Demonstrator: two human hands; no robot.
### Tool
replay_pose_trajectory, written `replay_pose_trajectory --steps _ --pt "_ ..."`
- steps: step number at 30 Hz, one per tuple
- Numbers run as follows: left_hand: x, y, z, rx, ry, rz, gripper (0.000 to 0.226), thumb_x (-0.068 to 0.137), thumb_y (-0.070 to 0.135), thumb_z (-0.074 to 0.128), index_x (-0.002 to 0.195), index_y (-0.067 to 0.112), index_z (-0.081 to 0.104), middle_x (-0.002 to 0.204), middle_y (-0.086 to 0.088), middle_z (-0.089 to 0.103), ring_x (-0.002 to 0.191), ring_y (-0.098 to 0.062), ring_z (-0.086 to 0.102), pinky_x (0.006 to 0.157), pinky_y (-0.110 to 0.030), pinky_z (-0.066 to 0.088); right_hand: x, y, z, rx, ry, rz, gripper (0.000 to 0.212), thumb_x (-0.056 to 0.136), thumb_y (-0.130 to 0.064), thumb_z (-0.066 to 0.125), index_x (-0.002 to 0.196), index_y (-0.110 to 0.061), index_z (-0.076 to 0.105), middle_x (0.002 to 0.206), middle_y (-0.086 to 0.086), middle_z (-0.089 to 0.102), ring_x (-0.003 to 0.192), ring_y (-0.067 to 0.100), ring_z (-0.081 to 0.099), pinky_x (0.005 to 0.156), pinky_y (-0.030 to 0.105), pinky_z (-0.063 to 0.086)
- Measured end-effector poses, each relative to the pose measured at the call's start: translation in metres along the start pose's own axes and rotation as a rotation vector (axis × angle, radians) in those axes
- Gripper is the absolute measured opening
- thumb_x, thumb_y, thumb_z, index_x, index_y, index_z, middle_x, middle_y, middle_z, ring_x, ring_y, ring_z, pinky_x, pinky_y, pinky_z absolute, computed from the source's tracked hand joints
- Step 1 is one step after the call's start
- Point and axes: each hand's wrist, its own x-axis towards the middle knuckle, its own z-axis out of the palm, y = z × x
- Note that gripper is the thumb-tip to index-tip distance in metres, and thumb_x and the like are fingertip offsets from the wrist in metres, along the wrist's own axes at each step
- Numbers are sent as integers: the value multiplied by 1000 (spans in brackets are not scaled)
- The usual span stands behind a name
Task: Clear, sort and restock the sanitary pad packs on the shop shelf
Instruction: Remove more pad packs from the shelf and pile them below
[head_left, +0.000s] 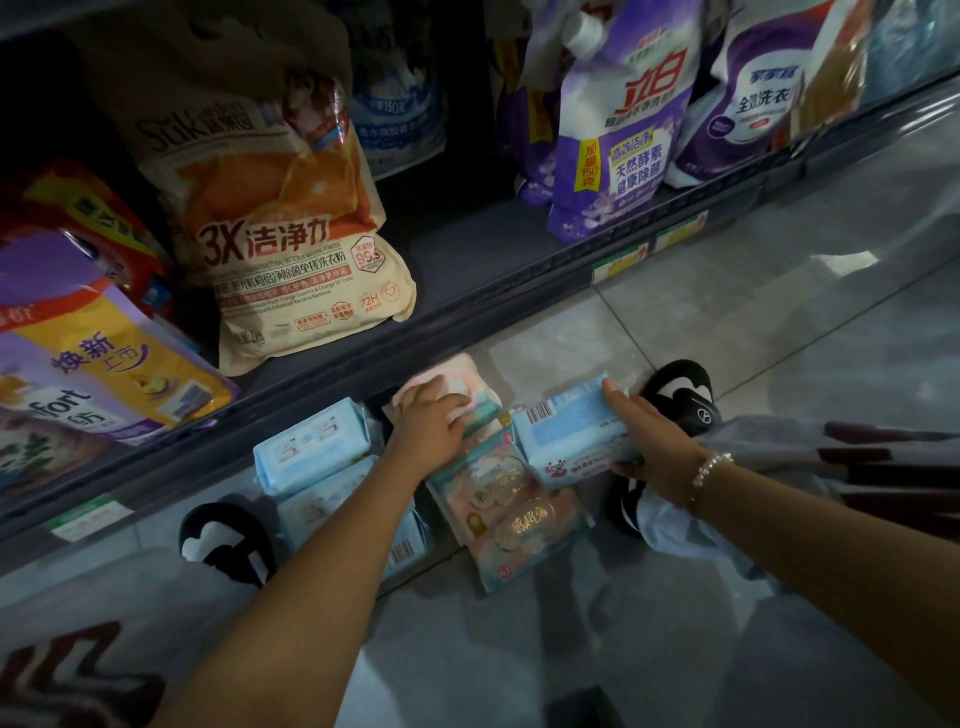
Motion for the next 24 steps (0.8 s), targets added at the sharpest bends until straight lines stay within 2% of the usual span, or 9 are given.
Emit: replay_pose_trajectory --steps 3,5,8,11,13,16,19,21,24 --pt "-3 3 3 -35 -100 12 35 99 31 47 133 27 56 155 -2 32 141 -26 23 114 -30 16 -2 0 2 10 -16 7 41 95 -51 48 117 -16 51 89 4 63 76 17 63 57 25 48" --pt "-6 6 0 -77 -124 17 37 100 32 46 136 26 53 155 0 32 142 -22 25 113 -27 13 -4 -2 5 -1 -22 7 39 95 -52 47 114 -18 52 92 5 63 78 18 63 63 27 50" --pt "-15 13 -11 -304 20 -65 38 100 26 46 137 24 51 153 1 35 140 -20 28 112 -27 18 -7 -4 10 -4 -30 11 38 95 -53 47 111 -19 53 93 6 64 80 19 63 72 32 50" --pt "-36 28 -29 -594 130 -113 32 101 28 45 131 24 57 141 4 49 130 -15 43 98 -21 31 -11 -7 16 13 -68 -11 33 96 -50 47 101 -19 56 85 4 65 73 17 65 57 26 51" --pt "-55 38 -39 -743 121 -91 30 101 31 45 126 24 60 130 7 55 119 -11 49 89 -17 35 -16 -10 22 29 -92 1 38 94 -53 49 106 -18 55 88 5 64 77 21 65 55 27 49" --pt "-80 44 -50 -860 49 -85 29 99 40 46 122 28 59 113 19 54 105 -3 51 86 -20 38 -23 -15 34 57 -115 31 39 92 -58 49 104 -21 55 91 5 65 80 21 64 61 30 49" --pt "-105 42 -53 -922 -18 -81 51 83 64 51 125 35 54 121 15 58 106 -2 56 86 -21 45 -32 -19 48 44 -167 36 52 89 -62 50 112 -16 59 98 8 70 82 23 68 61 30 51" --pt "-122 38 -51 -975 -34 -139 66 76 74 54 132 39 48 126 14 58 113 -8 57 96 -33 48 -40 -18 57 31 -208 64 59 87 -64 51 120 -15 58 106 9 70 85 23 69 57 27 51" --pt "-145 30 -47 -1045 -1 -256 51 88 61 51 135 41 41 130 9 57 117 -13 56 102 -40 46 -56 -14 74 3 -275 87 49 91 -59 49 116 -18 58 98 6 70 79 19 68 53 26 50"
